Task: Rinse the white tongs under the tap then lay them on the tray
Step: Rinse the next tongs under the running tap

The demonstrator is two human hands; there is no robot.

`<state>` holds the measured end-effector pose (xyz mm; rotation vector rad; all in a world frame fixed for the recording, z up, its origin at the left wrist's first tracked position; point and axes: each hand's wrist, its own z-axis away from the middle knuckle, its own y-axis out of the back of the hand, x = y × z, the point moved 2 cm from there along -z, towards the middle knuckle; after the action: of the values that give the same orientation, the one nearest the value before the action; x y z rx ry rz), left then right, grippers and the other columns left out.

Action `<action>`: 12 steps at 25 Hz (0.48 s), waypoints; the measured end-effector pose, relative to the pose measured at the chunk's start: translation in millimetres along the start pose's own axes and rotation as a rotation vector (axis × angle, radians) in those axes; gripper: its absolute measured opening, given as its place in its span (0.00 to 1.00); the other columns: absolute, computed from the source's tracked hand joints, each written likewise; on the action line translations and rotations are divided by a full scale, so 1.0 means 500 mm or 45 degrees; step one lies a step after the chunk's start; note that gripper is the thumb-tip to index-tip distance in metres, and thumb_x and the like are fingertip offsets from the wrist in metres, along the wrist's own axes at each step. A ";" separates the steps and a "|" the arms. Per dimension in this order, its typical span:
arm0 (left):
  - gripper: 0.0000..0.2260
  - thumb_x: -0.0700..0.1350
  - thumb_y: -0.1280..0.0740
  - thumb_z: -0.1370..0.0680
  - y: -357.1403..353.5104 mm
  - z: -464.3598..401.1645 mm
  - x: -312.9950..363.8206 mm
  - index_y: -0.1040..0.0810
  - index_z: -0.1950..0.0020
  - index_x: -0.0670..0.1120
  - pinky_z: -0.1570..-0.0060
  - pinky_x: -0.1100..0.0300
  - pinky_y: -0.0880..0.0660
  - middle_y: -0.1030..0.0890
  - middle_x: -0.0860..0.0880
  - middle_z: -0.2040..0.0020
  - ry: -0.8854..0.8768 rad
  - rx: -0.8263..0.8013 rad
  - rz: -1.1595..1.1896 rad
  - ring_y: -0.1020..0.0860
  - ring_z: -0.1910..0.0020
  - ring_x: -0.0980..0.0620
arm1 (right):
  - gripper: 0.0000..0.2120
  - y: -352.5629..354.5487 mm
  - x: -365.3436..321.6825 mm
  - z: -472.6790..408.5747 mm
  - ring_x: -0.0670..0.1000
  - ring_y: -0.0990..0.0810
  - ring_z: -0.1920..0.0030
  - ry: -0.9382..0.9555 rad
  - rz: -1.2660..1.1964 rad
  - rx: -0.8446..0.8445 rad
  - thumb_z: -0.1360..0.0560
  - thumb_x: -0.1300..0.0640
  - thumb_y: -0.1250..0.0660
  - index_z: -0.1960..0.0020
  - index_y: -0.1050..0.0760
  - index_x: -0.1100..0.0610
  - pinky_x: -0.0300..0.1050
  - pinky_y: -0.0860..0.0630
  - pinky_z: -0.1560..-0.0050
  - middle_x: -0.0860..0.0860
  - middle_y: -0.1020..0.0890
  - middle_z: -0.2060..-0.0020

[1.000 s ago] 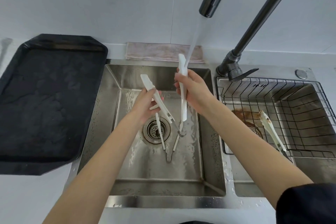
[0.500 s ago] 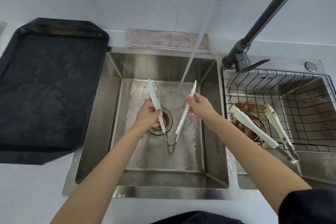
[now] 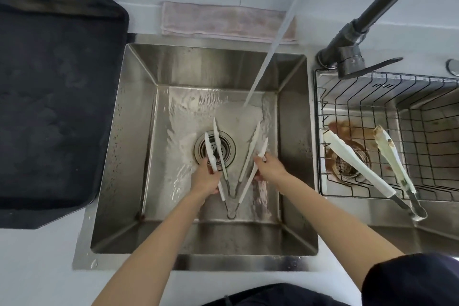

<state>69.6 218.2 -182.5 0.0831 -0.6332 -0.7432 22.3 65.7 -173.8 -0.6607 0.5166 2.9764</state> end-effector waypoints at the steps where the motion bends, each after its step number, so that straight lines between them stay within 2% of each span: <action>1: 0.19 0.37 0.40 0.22 -0.004 -0.005 -0.001 0.34 0.31 0.46 0.50 0.48 0.21 0.23 0.43 0.42 0.002 0.004 -0.031 0.22 0.44 0.40 | 0.20 -0.004 0.002 -0.007 0.58 0.22 0.42 -0.018 0.035 0.014 0.19 0.53 0.47 0.30 0.36 0.61 0.50 0.24 0.39 0.58 0.26 0.36; 4: 0.18 0.37 0.40 0.22 -0.017 -0.018 -0.002 0.33 0.33 0.46 0.44 0.45 0.23 0.22 0.42 0.43 -0.004 0.018 -0.057 0.22 0.44 0.40 | 0.22 -0.013 0.010 -0.031 0.60 0.25 0.36 -0.050 0.084 0.060 0.20 0.51 0.46 0.29 0.36 0.61 0.54 0.27 0.35 0.59 0.27 0.34; 7: 0.17 0.36 0.39 0.23 -0.018 -0.030 -0.006 0.30 0.34 0.45 0.44 0.44 0.24 0.22 0.41 0.43 -0.006 0.052 -0.052 0.22 0.43 0.40 | 0.21 -0.021 0.007 -0.040 0.60 0.22 0.40 -0.066 0.019 0.068 0.20 0.53 0.46 0.29 0.37 0.59 0.54 0.26 0.37 0.58 0.25 0.39; 9: 0.18 0.36 0.39 0.24 -0.015 -0.034 -0.009 0.30 0.34 0.45 0.44 0.44 0.23 0.22 0.40 0.44 0.007 0.051 -0.009 0.22 0.43 0.39 | 0.22 -0.025 0.006 -0.040 0.60 0.23 0.39 -0.064 0.022 0.071 0.20 0.54 0.45 0.27 0.38 0.59 0.54 0.27 0.36 0.58 0.27 0.35; 12: 0.22 0.36 0.38 0.23 -0.009 -0.031 -0.009 0.34 0.29 0.47 0.44 0.47 0.23 0.24 0.46 0.50 0.069 0.016 0.047 0.23 0.43 0.40 | 0.20 -0.027 0.008 -0.040 0.59 0.24 0.39 -0.035 0.069 0.060 0.21 0.55 0.45 0.31 0.34 0.59 0.55 0.27 0.36 0.56 0.24 0.38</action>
<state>73.2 215.7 -198.7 0.1025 -0.5868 -0.6990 28.4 71.5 -196.9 -0.6110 0.6109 3.0084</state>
